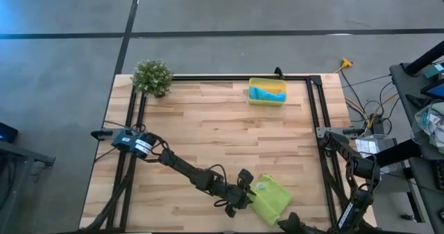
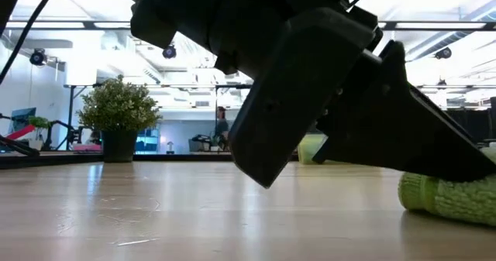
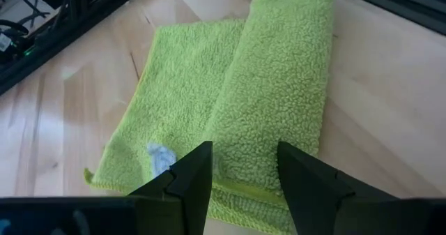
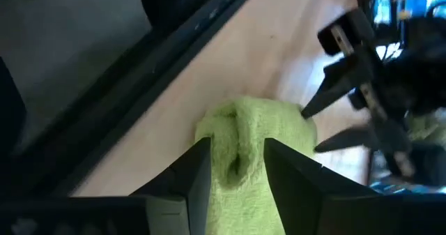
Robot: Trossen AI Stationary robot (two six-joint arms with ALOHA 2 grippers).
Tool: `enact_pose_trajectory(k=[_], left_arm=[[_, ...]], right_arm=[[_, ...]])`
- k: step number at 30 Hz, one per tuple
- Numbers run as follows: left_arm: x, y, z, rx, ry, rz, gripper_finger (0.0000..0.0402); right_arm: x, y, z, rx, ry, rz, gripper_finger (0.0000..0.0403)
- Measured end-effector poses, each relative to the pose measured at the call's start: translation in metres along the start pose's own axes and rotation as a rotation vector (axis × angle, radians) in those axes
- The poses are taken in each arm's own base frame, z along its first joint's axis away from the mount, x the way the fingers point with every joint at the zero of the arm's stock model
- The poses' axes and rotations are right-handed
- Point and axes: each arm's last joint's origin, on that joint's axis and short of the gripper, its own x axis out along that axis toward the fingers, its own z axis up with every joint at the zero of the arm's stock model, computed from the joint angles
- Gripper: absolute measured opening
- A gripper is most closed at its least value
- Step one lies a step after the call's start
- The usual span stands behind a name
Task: Roll microfiber towels into tight, uniform cylinder then place into a basket
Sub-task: Roll the green microfiber towel
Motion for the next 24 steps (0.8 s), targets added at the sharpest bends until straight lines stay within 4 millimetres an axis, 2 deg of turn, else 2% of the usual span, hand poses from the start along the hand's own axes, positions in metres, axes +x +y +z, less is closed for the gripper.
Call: enact_pose_trajectory(k=[6,13,24], left_arm=[[0.0,0.001,0.0,-0.005,0.002,0.001,0.0147],[0.0,0.001,-0.001,-0.007,0.003,0.0,0.0147],[0.0,0.001,-0.001,-0.007,0.004,-0.001,0.0147]], right_arm=[[0.018,0.007,0.0,-0.165,0.042,-0.023,0.0129],[0.019,0.006,0.005,-0.145,0.025,-0.091,0.0129],[0.029,-0.001,0.007,-0.23,0.086,0.063,0.013]])
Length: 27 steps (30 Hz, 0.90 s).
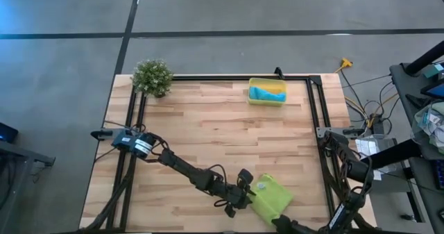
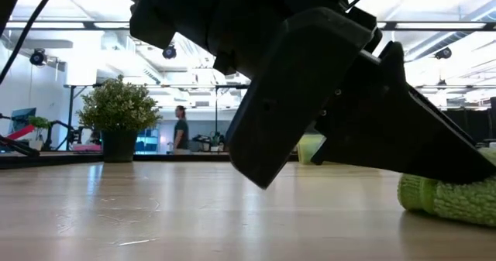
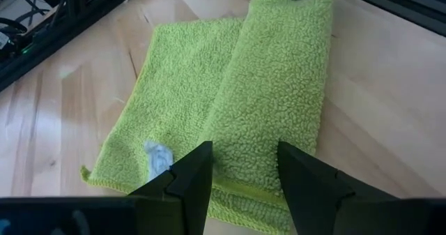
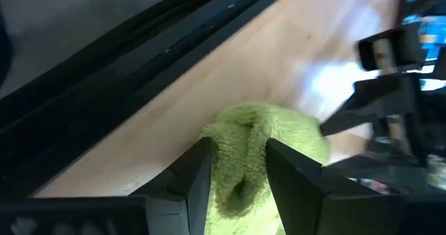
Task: Roll microfiber towels into tight, uniform cylinder then place into a basket
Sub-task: Roll the green microfiber towel
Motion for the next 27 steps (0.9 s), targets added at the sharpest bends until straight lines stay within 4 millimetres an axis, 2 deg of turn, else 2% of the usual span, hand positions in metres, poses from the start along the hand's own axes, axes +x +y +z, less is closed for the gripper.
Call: enact_pose_trajectory(k=[3,16,22,27], left_arm=[[0.0,0.0,0.0,0.0,0.003,-0.001,0.0147],[0.0,0.0,0.0,0.0,0.003,-0.002,0.0147],[0.0,0.0,0.001,0.0,-0.001,-0.001,0.0147],[0.0,0.0,0.001,-0.001,-0.001,-0.001,0.0147]], right_arm=[[0.004,-0.005,-0.001,-0.005,0.031,0.042,0.013],[0.004,-0.011,0.0,0.008,0.051,0.029,0.0122],[0.008,-0.015,0.0,0.035,0.057,0.019,0.0094],[0.013,-0.019,0.0,0.165,0.067,0.01,0.0054]])
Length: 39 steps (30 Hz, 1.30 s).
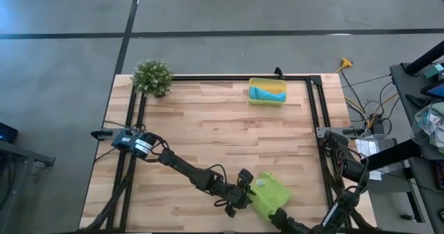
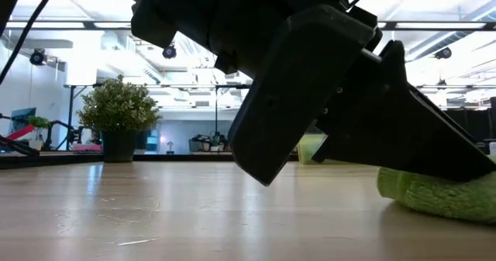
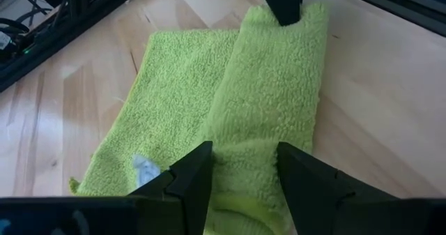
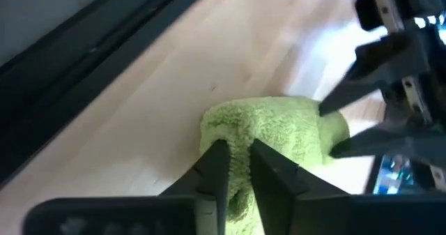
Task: Roll microfiber towels into tight, uniform cylinder then place into a basket
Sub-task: Roll the green microfiber towel
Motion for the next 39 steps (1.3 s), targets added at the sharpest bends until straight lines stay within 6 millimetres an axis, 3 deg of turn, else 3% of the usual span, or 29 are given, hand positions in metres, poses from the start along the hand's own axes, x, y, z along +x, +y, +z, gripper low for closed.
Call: enact_pose_trajectory(k=[5,12,20,29,32,39], left_arm=[[-0.002,-0.001,-0.001,0.008,0.033,-0.01,0.0147],[-0.006,0.002,0.004,0.006,0.028,0.01,0.0147],[-0.006,0.002,0.009,0.007,-0.008,0.044,0.0147],[-0.008,-0.001,0.011,0.04,0.005,0.084,0.0147],[-0.008,-0.001,0.012,0.04,0.004,0.087,0.0147],[-0.009,0.0,0.014,0.04,-0.017,0.095,0.0147]], right_arm=[[-0.002,0.0,0.0,0.149,-0.025,-0.069,0.0014],[-0.01,0.008,-0.004,0.394,-0.023,-0.048,0.001],[-0.004,0.017,-0.023,0.792,-0.031,-0.133,0.0009],[-0.02,0.032,-0.057,1.228,-0.322,-0.334,0.0009],[-0.023,0.038,-0.068,1.336,-0.392,-0.33,0.0009],[-0.01,0.048,-0.07,1.461,-0.395,-0.251,0.0009]])
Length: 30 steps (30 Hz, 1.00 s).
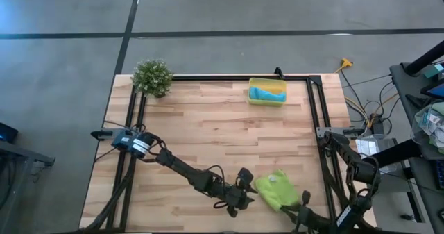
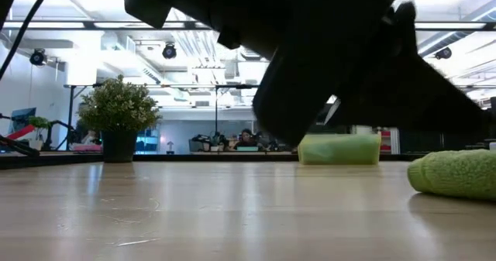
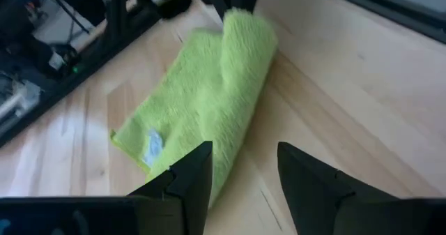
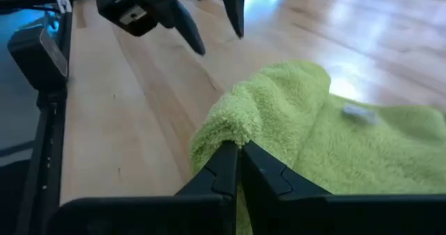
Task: Roll microfiber towels into tight, uniform cylinder then place into a basket
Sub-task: Roll the green microfiber towel
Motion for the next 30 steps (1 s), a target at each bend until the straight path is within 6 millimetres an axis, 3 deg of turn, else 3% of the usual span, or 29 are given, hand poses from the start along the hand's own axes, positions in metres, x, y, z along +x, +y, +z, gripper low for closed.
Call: enact_pose_trajectory(k=[7,18,24,30], left_arm=[[0.001,0.004,0.007,0.054,-0.082,0.015,0.0147],[0.011,-0.001,-0.006,0.262,-0.068,-0.001,0.0147],[0.018,0.012,-0.008,0.294,-0.063,0.035,0.0149],[0.021,0.025,-0.003,0.286,-0.081,-0.026,0.0185]], right_arm=[[0.001,-0.001,-0.003,0.01,-0.026,0.024,0.0009],[0.005,0.001,0.0,0.051,-0.089,0.05,0.0009],[0.006,0.001,0.001,0.045,-0.097,0.053,0.0009],[0.007,0.002,0.001,0.029,-0.11,0.058,0.0009]])
